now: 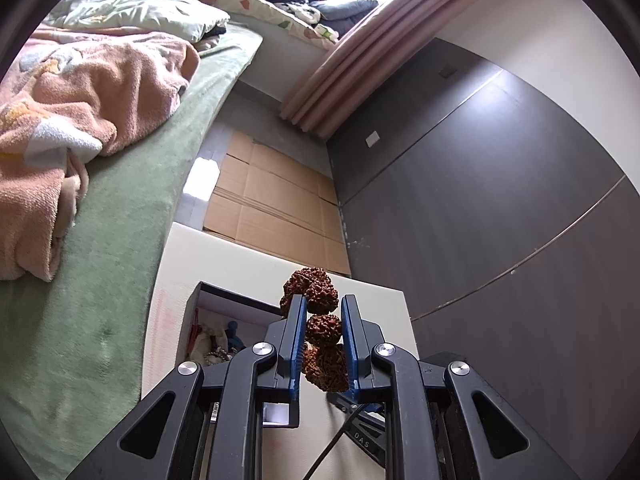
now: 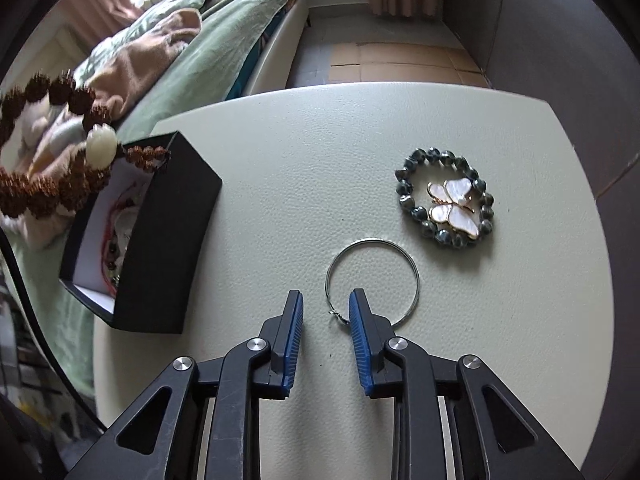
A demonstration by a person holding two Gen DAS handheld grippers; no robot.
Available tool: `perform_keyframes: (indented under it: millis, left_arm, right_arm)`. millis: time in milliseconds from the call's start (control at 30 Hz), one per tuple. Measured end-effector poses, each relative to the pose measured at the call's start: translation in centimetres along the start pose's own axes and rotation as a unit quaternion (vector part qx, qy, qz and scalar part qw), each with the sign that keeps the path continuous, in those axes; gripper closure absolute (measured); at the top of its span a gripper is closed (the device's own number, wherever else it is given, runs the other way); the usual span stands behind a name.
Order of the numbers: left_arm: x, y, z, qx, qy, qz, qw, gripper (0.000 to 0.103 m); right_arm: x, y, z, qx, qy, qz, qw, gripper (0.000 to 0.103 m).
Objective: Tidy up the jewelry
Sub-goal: 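Lower the rudraksha bracelet into the box with the left tool while the right tool grasps the silver hoop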
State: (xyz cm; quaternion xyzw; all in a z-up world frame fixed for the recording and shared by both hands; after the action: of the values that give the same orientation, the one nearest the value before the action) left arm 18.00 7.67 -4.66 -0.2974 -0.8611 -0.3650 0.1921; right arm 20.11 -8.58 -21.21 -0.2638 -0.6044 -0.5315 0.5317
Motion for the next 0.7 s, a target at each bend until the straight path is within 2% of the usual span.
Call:
perform_keyframes:
  millis: [67, 200, 400, 700]
  left_arm:
    - [0.0, 0.0, 0.2, 0.002, 0.002, 0.000, 1.0000, 0.085]
    - [0.2, -0.1, 0.4, 0.004, 0.006, 0.000, 1.0000, 0.085]
    - [0.5, -0.1, 1.0, 0.007, 0.012, -0.002, 0.9999, 0.085]
    - [0.2, -0.3, 2.5, 0.016, 0.033, 0.002, 0.9993, 0.085]
  right_arm:
    - [0.0, 0.0, 0.0, 0.019, -0.023, 0.000, 1.000, 0.094]
    - [0.1, -0.1, -0.4, 0.013, -0.013, 0.003, 1.000, 0.097]
    - [1.6, 0.1, -0.7, -0.019, 0.028, -0.015, 0.999, 0.099]
    - [6.5, 2.1, 0.4, -0.060, 0.109, -0.090, 0.988, 0.100]
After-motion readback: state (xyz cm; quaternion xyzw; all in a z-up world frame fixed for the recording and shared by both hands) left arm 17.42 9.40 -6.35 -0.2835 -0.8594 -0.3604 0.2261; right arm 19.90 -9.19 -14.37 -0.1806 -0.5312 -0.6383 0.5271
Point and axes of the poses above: each gripper's, at about its wrist camera, not at the fingertips, and x roughly against the way its jaws point, z to its left, y to its top, the point moved 8 cm from there along -x, roughly the way its jaws point, and after that the axes turned 3 degrees about -y, right-handed, at the moved point
